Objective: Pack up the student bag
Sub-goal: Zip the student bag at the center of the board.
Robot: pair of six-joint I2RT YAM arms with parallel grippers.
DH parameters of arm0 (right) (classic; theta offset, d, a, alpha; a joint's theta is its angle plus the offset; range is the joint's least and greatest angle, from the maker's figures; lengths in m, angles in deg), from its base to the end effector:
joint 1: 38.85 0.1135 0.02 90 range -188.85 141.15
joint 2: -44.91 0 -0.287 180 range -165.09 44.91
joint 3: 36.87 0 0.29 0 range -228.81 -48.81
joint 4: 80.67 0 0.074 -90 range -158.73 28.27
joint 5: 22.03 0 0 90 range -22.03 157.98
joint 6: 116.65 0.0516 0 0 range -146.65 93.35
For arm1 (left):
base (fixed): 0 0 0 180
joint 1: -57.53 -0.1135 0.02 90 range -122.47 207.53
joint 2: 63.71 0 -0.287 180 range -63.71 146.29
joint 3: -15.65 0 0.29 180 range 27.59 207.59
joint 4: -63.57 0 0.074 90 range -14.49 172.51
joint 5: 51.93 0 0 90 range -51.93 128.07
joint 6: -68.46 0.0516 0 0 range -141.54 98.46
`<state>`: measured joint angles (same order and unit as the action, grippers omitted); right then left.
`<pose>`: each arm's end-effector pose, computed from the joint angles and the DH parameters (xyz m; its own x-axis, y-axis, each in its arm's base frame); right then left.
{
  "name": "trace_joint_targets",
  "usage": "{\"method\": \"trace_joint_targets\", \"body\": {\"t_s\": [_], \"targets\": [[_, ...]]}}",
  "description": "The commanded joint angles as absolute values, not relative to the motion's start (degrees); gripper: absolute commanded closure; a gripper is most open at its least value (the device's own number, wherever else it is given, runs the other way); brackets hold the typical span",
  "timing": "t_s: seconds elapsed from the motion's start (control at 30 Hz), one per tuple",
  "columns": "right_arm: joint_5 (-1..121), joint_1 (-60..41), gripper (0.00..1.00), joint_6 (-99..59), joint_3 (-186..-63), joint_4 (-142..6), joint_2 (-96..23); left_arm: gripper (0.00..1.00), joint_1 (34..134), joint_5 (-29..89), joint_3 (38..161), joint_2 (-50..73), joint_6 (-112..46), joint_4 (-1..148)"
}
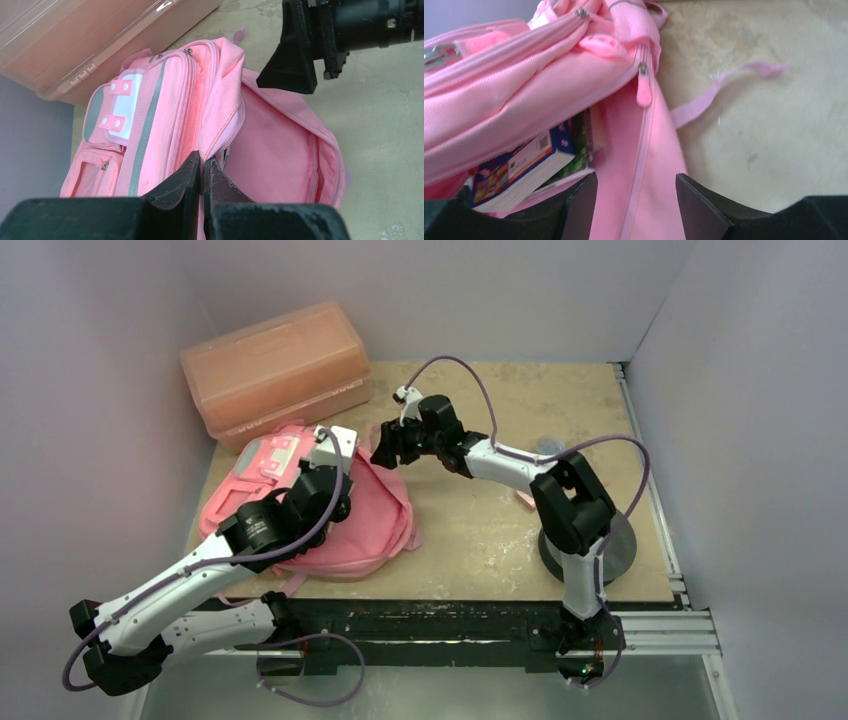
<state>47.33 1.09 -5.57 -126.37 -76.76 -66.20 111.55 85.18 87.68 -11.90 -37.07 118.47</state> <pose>0.3742 0.3371 0.2218 -0.6120 -0.0735 -0.7874 -0.6693 0.5784 0.4663 0.1507 -0.1432 0.3772 -0.3748 0.2060 -0.9039 0.1001 0.9783 0.1815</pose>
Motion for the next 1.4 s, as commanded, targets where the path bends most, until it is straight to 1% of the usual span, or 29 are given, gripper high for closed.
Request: {"method": "trace_joint_targets", "body": {"t_s": [0.0, 0.23, 0.33, 0.53, 0.63, 0.73, 0.87, 0.97, 1.23, 1.37], "targets": [[40.9, -0.1, 0.38, -16.8, -135.4, -80.8, -71.1, 1.0, 111.4, 87.8, 88.5, -13.5, -36.5, 115.8], [38.0, 0.0, 0.43, -28.4, -146.7, -79.4, -79.7, 1.0, 111.4, 87.8, 87.6, -14.5, -36.3, 115.2], [35.7, -0.1, 0.45, -29.9, -151.6, -77.0, -83.3, 1.0, 111.4, 87.5, 87.3, -15.3, -36.4, 114.8], [31.4, 0.2, 0.5, -30.2, -155.8, -76.3, -86.3, 1.0, 111.4, 87.0, 87.2, -15.8, -36.0, 114.1], [30.7, 0.7, 0.5, -30.3, -157.6, -75.6, -87.4, 1.0, 111.4, 86.2, 87.5, -15.6, -36.1, 114.3], [31.2, 0.9, 0.48, -30.5, -159.0, -74.2, -88.5, 1.0, 111.4, 86.0, 87.3, -15.7, -36.3, 114.3], [32.2, 1.5, 0.48, -30.7, -160.0, -73.4, -89.8, 1.0, 111.4, 85.6, 87.5, -15.5, -36.3, 114.3], [33.6, 1.7, 0.51, -30.9, -162.2, -71.4, -91.2, 1.0, 111.4, 85.8, 87.1, -15.7, -36.3, 114.0], [36.0, 1.7, 0.55, -31.3, -165.4, -68.9, -93.6, 1.0, 111.4, 86.1, 87.2, -15.2, -36.3, 113.8], [36.7, 1.7, 0.67, -31.2, -166.2, -68.0, -94.1, 1.0, 111.5, 85.7, 87.3, -15.0, -36.3, 113.9]]}}
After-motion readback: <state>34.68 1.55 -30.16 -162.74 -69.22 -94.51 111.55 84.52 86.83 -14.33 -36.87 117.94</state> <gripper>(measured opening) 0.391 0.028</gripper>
